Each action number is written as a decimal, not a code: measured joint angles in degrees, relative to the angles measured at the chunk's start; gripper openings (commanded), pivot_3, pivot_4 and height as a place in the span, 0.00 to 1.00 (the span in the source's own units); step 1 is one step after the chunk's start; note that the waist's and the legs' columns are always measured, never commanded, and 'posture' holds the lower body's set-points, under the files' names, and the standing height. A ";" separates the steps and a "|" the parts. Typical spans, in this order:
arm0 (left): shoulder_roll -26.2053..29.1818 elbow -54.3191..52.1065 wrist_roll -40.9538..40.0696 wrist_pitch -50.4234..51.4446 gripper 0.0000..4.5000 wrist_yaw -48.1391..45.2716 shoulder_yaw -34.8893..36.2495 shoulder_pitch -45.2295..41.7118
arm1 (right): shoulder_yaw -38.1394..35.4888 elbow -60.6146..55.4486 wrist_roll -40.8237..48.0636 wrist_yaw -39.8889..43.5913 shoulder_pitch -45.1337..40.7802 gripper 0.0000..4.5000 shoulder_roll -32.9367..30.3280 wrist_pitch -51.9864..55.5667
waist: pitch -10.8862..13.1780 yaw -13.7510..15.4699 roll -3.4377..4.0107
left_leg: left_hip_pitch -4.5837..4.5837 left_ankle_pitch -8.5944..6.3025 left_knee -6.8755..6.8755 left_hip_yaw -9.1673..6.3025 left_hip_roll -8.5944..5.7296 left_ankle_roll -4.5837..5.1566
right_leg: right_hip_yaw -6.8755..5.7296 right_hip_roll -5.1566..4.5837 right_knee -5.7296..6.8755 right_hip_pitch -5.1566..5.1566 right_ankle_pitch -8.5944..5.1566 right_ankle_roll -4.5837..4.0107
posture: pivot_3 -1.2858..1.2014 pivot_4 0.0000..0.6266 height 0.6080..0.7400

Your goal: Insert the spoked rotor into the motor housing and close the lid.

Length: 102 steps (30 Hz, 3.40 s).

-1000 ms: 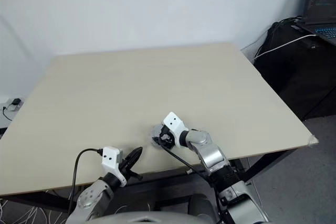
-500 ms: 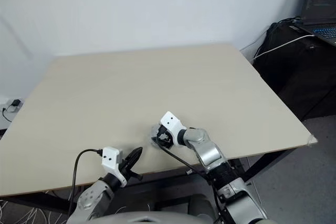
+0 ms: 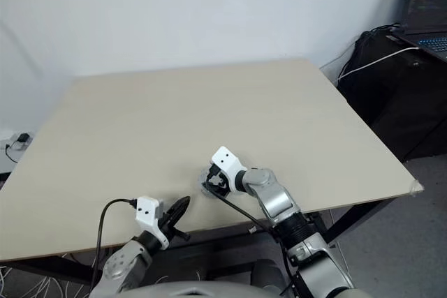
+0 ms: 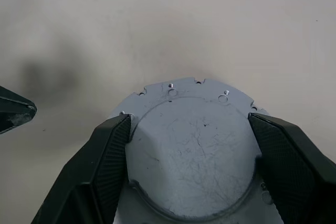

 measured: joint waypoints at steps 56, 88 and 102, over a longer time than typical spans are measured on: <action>-0.06 0.77 0.03 -0.84 0.00 0.22 -0.05 0.09 | 0.99 0.64 0.89 0.99 -0.50 0.73 -2.12 -0.50 | -0.17 0.22 0.09 | 0.02 -0.17 -0.35 -0.09 -0.06 -0.24 | -0.07 -0.09 -0.13 -0.03 -0.17 0.12 | 0.52 0.00 1.00; 5.51 2.82 -14.79 45.68 0.00 0.58 8.70 -26.85 | 2.88 0.63 -0.77 -1.45 0.76 0.73 -1.99 -4.64 | -0.29 -0.05 -0.07 | 0.15 0.04 -0.37 -0.16 -0.05 -0.08 | -0.06 0.02 -0.05 0.00 -0.02 0.37 | 0.52 0.00 1.00; 5.35 8.75 -15.97 51.15 0.00 -2.21 8.59 -34.30 | 2.50 -0.19 -0.77 -1.97 1.45 0.73 -1.98 -4.37 | -0.29 -0.01 -0.12 | 0.14 -0.08 -0.38 -0.22 -0.06 -0.42 | -0.06 0.02 -0.06 0.00 -0.02 0.36 | 0.52 0.00 1.00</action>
